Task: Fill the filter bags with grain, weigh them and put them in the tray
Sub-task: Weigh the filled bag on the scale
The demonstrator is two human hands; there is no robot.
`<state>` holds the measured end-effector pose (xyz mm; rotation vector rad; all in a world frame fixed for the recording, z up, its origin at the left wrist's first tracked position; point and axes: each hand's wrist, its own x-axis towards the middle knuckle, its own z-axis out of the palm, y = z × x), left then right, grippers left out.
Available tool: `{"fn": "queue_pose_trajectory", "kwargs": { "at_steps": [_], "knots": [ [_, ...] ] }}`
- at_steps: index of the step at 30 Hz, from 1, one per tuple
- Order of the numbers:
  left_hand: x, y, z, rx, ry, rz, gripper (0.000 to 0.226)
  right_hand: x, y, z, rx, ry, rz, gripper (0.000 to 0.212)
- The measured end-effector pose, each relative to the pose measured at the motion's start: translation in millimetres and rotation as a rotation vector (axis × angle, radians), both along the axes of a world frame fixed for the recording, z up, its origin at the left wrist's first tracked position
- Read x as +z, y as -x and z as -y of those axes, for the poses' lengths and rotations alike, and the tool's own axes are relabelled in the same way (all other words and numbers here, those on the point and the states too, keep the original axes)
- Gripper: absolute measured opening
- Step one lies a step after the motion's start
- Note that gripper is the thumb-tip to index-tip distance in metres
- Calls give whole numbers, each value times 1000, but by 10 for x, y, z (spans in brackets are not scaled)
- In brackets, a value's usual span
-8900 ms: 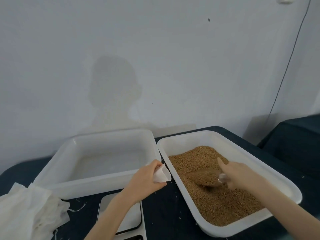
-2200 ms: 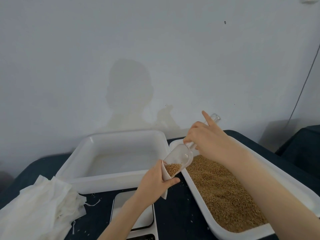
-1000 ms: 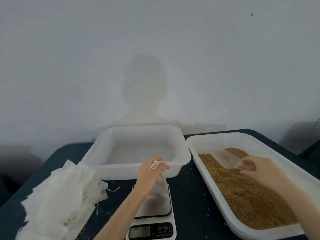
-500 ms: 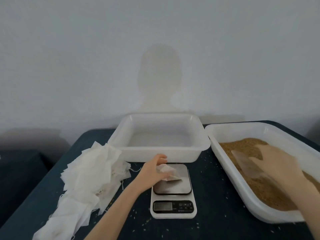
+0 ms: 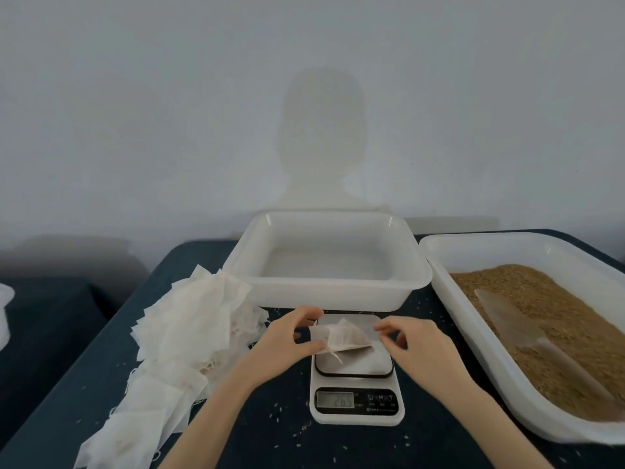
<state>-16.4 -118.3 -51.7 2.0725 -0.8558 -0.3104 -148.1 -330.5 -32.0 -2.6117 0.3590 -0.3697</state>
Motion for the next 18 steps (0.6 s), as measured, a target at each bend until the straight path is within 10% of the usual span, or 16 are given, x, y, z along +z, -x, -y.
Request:
{"fn": "queue_pose_trajectory", "kwargs": {
  "at_steps": [18],
  "knots": [
    [-54,-94,-19,-19,-169,196,50,-138,-95,-24,60,-40,-61,28]
  ]
}}
